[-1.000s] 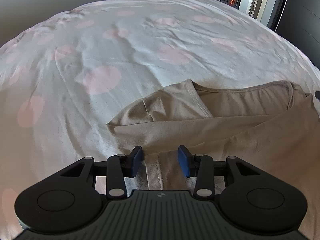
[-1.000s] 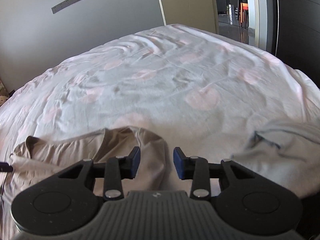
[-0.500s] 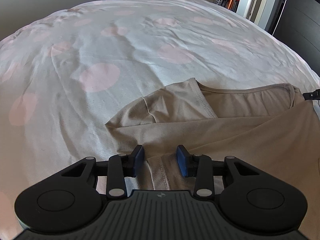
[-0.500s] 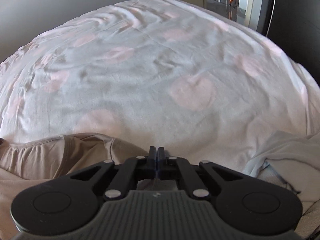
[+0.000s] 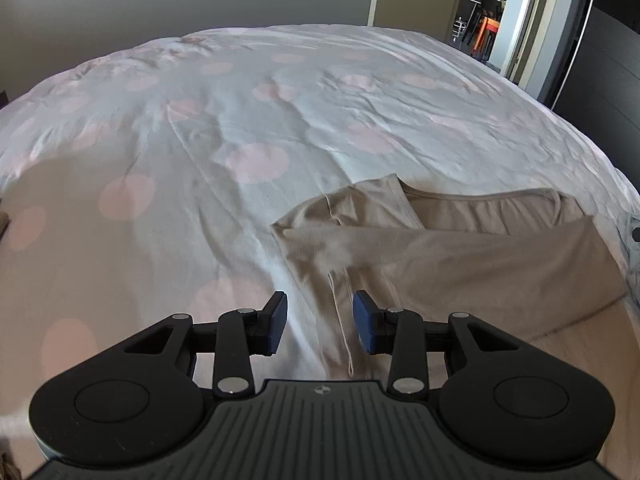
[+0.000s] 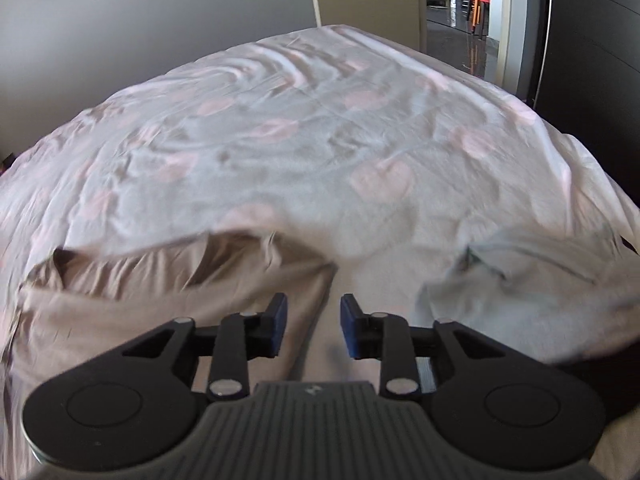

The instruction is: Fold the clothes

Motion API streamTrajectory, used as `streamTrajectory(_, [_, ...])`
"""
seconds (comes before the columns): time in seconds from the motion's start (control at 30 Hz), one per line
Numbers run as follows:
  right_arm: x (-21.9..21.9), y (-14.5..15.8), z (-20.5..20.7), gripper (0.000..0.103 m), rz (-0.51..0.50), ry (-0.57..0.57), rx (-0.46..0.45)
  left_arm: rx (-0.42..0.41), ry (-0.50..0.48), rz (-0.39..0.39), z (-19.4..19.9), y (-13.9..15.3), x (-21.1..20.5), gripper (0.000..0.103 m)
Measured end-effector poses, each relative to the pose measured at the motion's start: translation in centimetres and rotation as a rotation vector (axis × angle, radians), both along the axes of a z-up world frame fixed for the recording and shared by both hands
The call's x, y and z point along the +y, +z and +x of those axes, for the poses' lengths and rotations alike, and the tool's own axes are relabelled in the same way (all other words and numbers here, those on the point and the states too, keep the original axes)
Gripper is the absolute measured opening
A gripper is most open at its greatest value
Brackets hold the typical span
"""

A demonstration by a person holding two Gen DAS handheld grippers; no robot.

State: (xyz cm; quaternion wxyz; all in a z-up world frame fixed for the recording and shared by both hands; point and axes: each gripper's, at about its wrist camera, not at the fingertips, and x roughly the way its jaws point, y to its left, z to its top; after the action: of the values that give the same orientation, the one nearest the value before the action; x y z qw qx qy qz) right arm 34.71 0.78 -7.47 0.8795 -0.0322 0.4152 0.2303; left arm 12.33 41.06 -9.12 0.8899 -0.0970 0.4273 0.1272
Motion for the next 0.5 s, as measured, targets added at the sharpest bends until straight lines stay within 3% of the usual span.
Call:
streamTrajectory(0.2, [-2.8, 1.3, -8.5, 0.04, -0.021, 0.058, -0.042, 0.021, -0.088, 0.058, -7.7, 2.3, -3.5, 0.035])
streamTrajectory(0.37, [-4.5, 1.8, -15.6, 0.04, -0.057, 0.131, -0.018, 0.04, -0.157, 0.089, -13.6, 3.6, -6.1, 0.036])
streamTrajectory(0.5, [-6.1, 1.4, -20.9, 0.04, -0.102, 0.148, 0.021, 0.102, -0.189, 0.086, -17.0, 3.5, -8.0, 0.039])
